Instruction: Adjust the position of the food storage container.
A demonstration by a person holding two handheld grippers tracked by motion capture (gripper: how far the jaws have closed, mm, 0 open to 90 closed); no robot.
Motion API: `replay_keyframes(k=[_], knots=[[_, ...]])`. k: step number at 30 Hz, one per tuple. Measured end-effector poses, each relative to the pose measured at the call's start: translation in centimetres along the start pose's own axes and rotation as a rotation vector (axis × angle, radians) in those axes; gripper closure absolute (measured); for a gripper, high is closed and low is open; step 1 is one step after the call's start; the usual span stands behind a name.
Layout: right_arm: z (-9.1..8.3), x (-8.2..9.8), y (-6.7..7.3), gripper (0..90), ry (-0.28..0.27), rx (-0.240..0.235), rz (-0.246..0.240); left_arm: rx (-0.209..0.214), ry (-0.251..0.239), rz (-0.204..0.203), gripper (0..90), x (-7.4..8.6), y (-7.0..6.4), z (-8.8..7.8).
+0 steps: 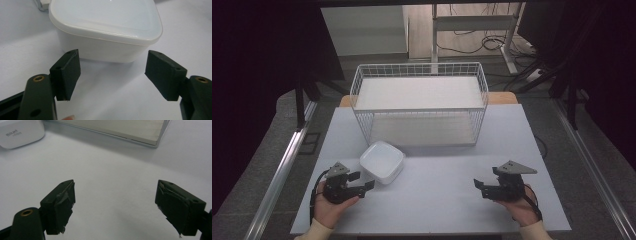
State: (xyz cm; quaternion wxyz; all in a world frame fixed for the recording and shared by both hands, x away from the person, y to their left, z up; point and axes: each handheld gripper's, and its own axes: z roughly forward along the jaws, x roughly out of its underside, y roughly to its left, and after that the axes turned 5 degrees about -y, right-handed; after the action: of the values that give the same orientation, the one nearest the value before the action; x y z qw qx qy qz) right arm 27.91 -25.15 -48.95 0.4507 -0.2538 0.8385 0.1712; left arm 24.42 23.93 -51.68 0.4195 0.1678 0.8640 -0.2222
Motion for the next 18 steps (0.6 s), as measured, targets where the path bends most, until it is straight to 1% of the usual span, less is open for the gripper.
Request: replay_keyframes(k=[3, 5, 12, 15, 16, 18], knots=[[0.01, 0.04, 0.01, 16.9, 0.011, 0.016, -0.006, -0.005, -0.004, -0.001, 27.8, -0.06, 0.01, -0.12], [-0.03, 0.05, -0.07, 17.3, 0.012, 0.019, -0.001, -0.006, -0.005, 0.000, 27.8, -0.09, 0.02, -0.13], [-0.33, -0.16, -0.25, 18.5, 0.012, 0.009, 0.006, -0.010, -0.005, 0.001, 27.9, -0.15, 0.09, -0.16], [-0.44, -0.28, -0.21, 19.0, 0.015, 0.002, 0.009, -0.006, -0.015, 0.005, 28.3, -0.47, -0.13, -0.49], [-0.45, -0.30, -0.17, 19.0, 0.014, 0.001, 0.010, 0.001, -0.016, 0.001, 28.4, -0.61, -0.23, -0.62], [-0.47, -0.33, -0.10, 19.1, 0.013, 0.000, 0.005, 0.031, -0.028, -0.020, 28.4, -0.96, -0.44, -0.86]])
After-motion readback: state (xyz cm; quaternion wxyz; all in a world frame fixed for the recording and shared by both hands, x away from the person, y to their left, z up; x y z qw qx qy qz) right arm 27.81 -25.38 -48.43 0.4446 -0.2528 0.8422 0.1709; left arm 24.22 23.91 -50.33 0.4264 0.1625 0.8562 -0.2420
